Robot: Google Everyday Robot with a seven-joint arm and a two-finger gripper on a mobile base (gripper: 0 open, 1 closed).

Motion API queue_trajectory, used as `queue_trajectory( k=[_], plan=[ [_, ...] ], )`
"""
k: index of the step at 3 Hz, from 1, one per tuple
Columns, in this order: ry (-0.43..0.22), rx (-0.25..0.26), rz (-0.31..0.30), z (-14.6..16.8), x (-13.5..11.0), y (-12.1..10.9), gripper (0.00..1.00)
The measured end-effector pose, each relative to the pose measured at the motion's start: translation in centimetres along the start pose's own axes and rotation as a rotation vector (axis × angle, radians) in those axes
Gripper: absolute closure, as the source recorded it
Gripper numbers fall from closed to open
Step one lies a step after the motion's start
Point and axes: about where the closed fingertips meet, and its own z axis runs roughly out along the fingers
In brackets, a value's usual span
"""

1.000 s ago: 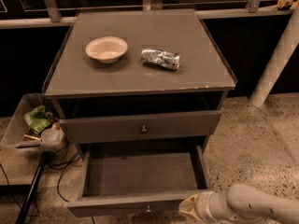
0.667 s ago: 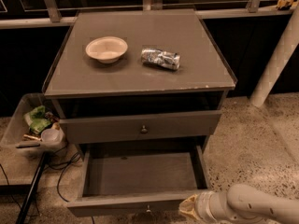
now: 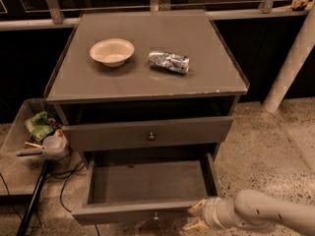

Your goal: Close middle drawer

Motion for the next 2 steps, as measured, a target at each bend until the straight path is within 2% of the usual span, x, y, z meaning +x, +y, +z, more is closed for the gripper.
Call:
queue_trajectory(
  k=[1,2],
  plan=[
    [0.001,-0.002,-0.010,0.4,-0.2,-0.3,0.14],
    [-0.005,-0.014,-0.075,2.4,-2.9,-2.3,0.37]
  ],
)
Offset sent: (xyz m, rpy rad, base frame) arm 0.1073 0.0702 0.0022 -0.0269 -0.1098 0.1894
